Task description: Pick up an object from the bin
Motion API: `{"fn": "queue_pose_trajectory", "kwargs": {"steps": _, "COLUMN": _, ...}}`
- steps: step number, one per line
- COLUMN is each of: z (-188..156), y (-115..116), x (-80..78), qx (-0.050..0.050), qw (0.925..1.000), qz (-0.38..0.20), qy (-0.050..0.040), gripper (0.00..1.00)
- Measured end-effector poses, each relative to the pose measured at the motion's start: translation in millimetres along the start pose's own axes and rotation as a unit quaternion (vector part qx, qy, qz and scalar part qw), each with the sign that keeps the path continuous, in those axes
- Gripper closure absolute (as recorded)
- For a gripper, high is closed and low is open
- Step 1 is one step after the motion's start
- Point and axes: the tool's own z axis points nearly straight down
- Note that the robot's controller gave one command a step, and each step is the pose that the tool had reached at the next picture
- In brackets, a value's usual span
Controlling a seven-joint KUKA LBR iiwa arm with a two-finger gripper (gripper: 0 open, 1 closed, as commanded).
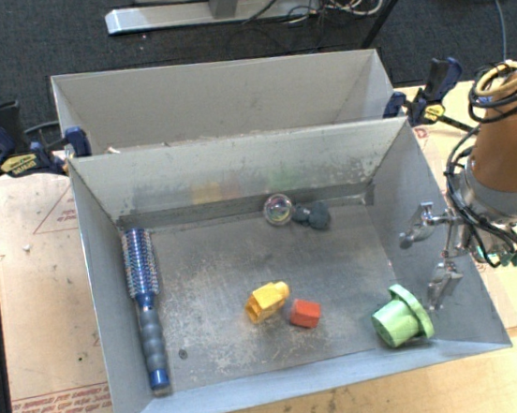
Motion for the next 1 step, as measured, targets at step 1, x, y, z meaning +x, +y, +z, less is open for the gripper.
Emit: {"fn": "queue_pose_trajectory", "kwargs": {"steps": 1, "z": 77.9, "y": -8.7, "x": 24.5, "qx": -0.001, "qw": 1.0000, "qz": 0.009, "qy": 0.0008, "gripper": 0.00}}
